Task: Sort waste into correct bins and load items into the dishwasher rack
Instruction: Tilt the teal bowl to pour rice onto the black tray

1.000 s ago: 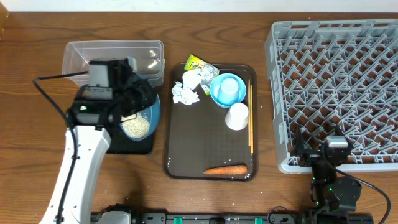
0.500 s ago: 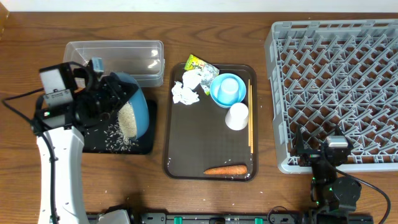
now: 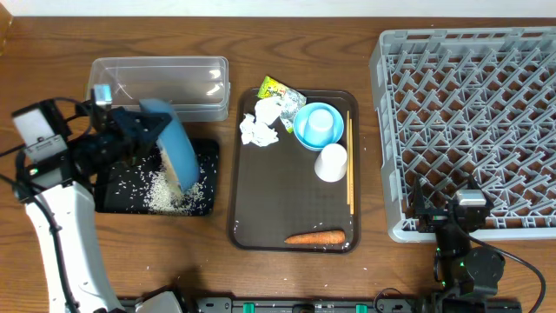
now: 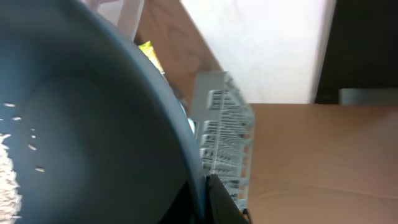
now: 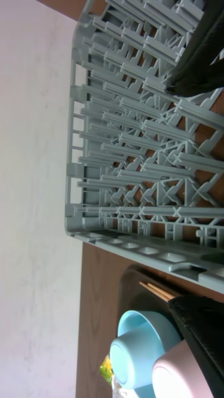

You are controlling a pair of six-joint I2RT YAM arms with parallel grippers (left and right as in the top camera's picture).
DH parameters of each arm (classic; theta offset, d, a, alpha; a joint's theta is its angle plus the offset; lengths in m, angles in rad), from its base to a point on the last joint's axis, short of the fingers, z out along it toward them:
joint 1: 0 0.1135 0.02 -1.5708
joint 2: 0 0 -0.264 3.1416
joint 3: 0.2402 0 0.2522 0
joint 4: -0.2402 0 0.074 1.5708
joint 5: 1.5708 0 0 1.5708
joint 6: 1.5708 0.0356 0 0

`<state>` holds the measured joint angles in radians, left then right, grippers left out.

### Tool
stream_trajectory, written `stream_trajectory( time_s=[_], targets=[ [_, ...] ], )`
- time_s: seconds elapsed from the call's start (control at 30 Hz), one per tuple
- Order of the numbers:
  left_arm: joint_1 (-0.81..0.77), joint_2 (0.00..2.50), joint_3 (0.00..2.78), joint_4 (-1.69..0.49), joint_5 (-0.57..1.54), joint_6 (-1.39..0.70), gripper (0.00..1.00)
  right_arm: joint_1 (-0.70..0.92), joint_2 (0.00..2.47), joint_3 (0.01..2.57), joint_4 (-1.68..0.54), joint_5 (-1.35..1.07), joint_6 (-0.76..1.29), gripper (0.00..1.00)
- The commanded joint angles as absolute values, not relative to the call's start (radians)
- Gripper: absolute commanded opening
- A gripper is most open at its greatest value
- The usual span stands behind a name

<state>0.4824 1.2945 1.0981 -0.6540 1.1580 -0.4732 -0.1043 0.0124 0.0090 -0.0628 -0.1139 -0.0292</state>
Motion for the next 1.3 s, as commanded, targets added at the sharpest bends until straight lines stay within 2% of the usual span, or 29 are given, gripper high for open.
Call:
stream_trajectory(
  time_s=[0.0,0.43,0.63,0.73,0.97,1.07,1.17,1.27],
  targets=[
    [0.535,1.307,1.117,-0.642,1.324,-0.479,0.07,-0.115,0.007,0.006,-0.064,-0.109,-0.015,0.99],
    [0.654,1.32,1.115,-0.772,1.437,-0.414,0.06,-0.115,0.007,0.006,-0.064,-0.109,-0.015,0.99],
    [0.663,1.319,1.115,-0.79,1.448,-0.344,0.06,-0.115,0.007,0.006,-0.064,-0.109,-0.015,0.99],
    [0.663,1.32,1.115,-0.788,1.362,-0.318,0.06,-0.115,0.007,0.006,-0.064,-0.109,-0.015,0.99],
    [0.66,1.312,1.115,-0.85,1.503,-0.266,0.06,-0.115,0.007,0.006,-0.064,-0.109,-0.015,0.99],
    [0.66,1.303,1.115,-0.853,1.401,-0.255,0.06,-0.115,0.007,0.006,-0.064,-0.109,-0.015,0.99],
    [0.654,1.303,1.116,-0.914,1.573,-0.228,0.06,-0.115,0.007,0.006,-0.064,-0.109,-0.015,0.99],
    [0.651,1.297,1.117,-0.894,1.5,-0.24,0.06,-0.115,0.007,0.006,-0.064,-0.109,-0.015,0.99]
  ],
)
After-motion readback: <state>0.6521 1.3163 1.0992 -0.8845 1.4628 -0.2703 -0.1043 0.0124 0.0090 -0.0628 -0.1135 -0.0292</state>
